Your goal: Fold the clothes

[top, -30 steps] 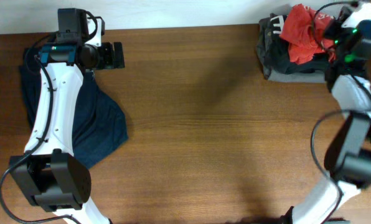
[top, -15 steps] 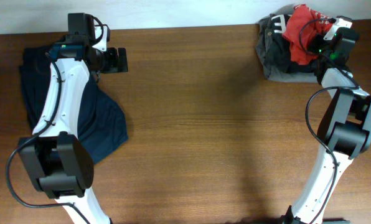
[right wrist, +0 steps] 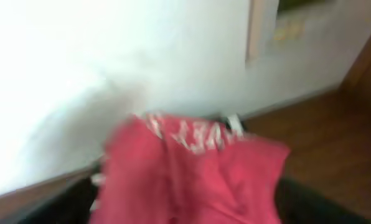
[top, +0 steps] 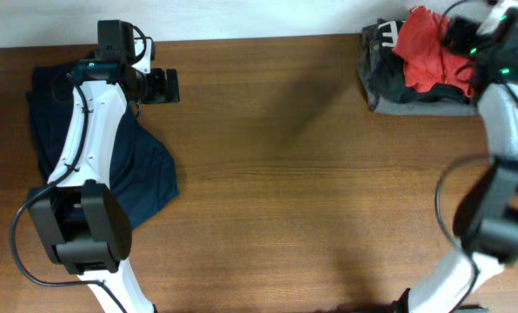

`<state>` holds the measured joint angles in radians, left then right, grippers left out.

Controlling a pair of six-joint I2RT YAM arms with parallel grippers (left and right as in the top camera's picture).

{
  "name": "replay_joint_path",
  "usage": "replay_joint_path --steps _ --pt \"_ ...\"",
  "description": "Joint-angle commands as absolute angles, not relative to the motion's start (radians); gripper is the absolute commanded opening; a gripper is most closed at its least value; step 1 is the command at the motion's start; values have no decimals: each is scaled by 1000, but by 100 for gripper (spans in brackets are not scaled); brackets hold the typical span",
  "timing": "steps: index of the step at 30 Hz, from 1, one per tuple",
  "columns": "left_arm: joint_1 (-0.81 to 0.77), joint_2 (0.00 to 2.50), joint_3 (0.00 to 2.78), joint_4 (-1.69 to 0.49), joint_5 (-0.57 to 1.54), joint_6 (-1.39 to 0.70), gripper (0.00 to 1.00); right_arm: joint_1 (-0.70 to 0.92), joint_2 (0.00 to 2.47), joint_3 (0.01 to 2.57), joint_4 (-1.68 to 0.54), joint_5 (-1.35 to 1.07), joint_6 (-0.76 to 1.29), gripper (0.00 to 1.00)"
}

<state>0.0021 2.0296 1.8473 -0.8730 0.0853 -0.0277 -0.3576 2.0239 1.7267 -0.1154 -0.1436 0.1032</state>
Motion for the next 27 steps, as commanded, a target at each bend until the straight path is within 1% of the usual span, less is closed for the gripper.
replay_joint_path --steps 1,6,9,12,13,19,21,25,27 --pt "0 2041 1843 -873 81 -34 99 -315 1746 1732 -222 -193 109 99" --pt "0 2041 1843 -873 81 -34 99 -236 1532 1732 -389 -393 110 99" --pt "0 2041 1843 -873 81 -34 99 -179 1444 1732 -463 -469 110 99" --pt "0 2041 1843 -873 81 -34 99 -128 1387 1732 -497 -475 109 99" --pt "0 2041 1843 -873 81 -34 99 -109 1364 1732 -540 -475 109 99" --pt "0 2041 1843 -873 81 -34 99 -126 1341 1732 -694 -404 97 99" --pt "0 2041 1843 -873 81 -34 99 -126 1341 1732 -708 -424 15 99" --pt "0 2041 1843 -873 81 -34 99 -124 1342 1732 -733 -562 -237 99" --pt "0 2041 1843 -873 81 -34 99 -123 1343 1730 -781 -518 -237 99"
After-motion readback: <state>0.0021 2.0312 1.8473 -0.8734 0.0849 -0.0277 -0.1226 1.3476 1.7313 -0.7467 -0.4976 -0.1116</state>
